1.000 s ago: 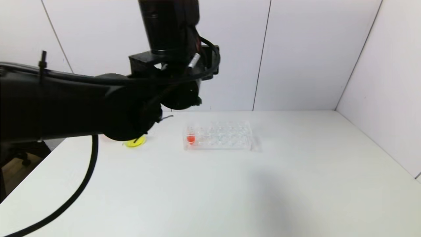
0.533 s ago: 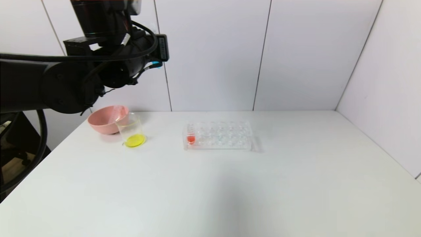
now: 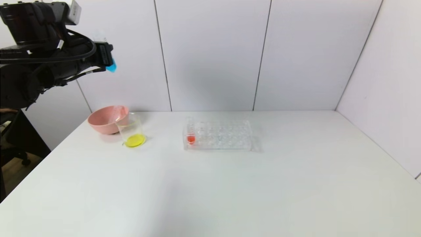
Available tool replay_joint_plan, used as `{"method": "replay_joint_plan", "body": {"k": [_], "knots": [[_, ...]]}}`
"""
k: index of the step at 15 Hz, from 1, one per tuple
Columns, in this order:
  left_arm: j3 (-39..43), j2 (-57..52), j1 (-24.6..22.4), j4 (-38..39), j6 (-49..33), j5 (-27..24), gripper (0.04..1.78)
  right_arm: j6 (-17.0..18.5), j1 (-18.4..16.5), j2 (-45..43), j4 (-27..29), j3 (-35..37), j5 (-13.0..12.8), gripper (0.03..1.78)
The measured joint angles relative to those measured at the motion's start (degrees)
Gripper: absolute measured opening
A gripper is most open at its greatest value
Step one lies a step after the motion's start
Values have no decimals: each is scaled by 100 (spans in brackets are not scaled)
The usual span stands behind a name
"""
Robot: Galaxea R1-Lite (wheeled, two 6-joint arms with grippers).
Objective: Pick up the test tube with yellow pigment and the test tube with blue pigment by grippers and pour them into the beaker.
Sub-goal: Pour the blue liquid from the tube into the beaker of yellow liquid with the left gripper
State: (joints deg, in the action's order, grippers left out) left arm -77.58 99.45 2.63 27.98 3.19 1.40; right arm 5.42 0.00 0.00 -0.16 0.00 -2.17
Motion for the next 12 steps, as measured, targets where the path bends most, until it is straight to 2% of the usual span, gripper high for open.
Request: {"method": "replay_joint_plan", "body": {"k": [3,5,10,12], "knots": [[245,20,-685,46,61,-603,44,0,0,0,0,0,0,177],[327,105,-950,146,154,-825,44,0,0,0,0,0,-2,177],[517,542,-1086,612,451,-1229,44,0,0,0,0,0,-2,177],[528,722,-1158,619,783,-1642,44,0,0,0,0,0,-2,177]]}}
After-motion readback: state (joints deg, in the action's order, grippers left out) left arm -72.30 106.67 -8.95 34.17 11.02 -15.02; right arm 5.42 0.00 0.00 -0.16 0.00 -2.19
